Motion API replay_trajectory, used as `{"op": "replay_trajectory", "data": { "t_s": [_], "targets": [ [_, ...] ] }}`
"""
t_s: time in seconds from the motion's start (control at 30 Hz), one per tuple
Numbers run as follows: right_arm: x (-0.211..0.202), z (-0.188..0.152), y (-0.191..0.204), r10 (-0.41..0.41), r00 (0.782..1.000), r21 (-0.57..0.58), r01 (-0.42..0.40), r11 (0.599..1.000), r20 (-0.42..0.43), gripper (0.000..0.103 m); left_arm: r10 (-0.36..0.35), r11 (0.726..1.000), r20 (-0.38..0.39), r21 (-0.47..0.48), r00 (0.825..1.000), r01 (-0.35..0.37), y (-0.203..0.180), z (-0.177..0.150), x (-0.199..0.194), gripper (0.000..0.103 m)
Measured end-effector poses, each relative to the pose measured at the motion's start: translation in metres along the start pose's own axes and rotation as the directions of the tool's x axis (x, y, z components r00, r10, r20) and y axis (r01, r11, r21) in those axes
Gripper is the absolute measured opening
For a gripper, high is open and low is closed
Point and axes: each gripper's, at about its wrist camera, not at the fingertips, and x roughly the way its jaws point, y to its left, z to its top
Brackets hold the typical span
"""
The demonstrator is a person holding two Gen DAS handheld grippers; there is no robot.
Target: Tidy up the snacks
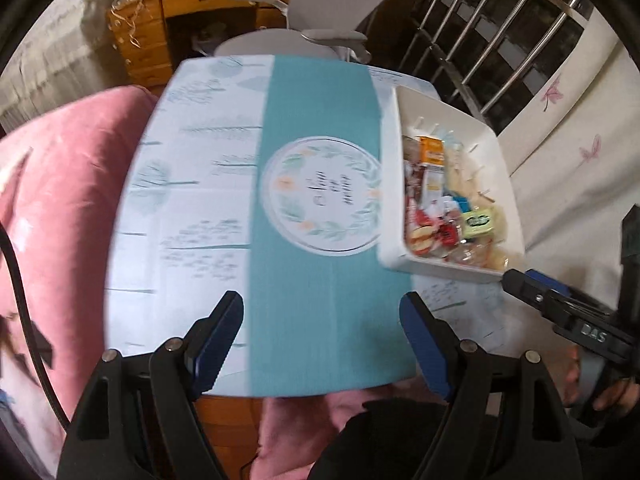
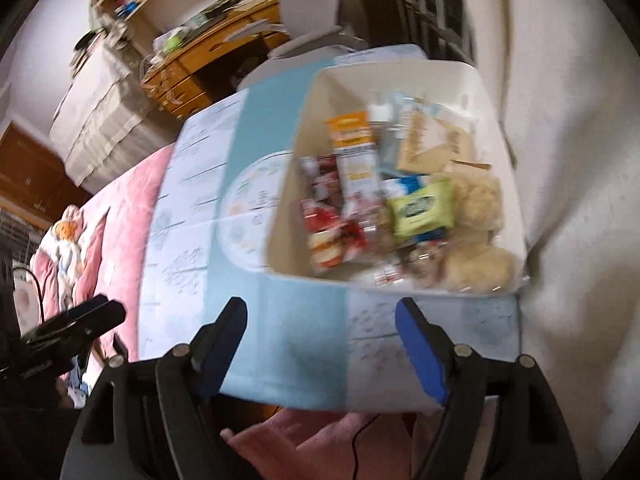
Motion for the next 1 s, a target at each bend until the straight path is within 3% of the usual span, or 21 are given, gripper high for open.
{"op": "replay_trajectory", "data": {
  "t_s": [0.1,0.17,0.27,0.4,0.53,0.73,1.0],
  "targets": [
    [-0.015,-0.005,0.036,-0.021,1.0,-0.038,0.022,0.999,0.017,0.085,0.047,0.998,0.012,0.033,0.999,-0.047,0.01,-0.003,-0.021,0.083],
    [-0.025,-0.011,0.053,-0.016,0.999,-0.045,0.018,0.999,0.037,0.094,0.07,0.996,0.037,0.047,0.997,-0.071,0.014,-0.004,-0.037,0.085],
    [-0.043,-0.019,0.08,-0.017,0.998,-0.055,0.021,0.998,0.061,0.097,0.079,0.995,0.101,0.047,0.992,-0.085,0.017,-0.007,-0.061,0.091],
    [-0.061,-0.039,0.108,-0.079,0.99,-0.057,0.086,0.995,0.114,0.099,0.122,0.992,0.164,0.011,0.979,-0.125,0.02,-0.015,-0.076,0.097],
    [-0.068,-0.052,0.114,-0.114,0.986,-0.068,0.123,0.99,0.118,0.1,0.097,0.995,0.17,0.006,0.981,-0.099,0.015,-0.024,-0.079,0.1],
    [-0.089,-0.063,0.116,-0.159,0.968,-0.085,0.178,0.98,0.193,0.103,0.143,0.989,0.232,-0.015,0.962,-0.144,0.005,-0.034,-0.093,0.102],
    [-0.1,-0.07,0.105,-0.167,0.959,-0.087,0.192,0.978,0.231,0.103,0.163,0.986,0.249,-0.014,0.955,-0.165,-0.01,-0.039,-0.095,0.103]
  ]
}}
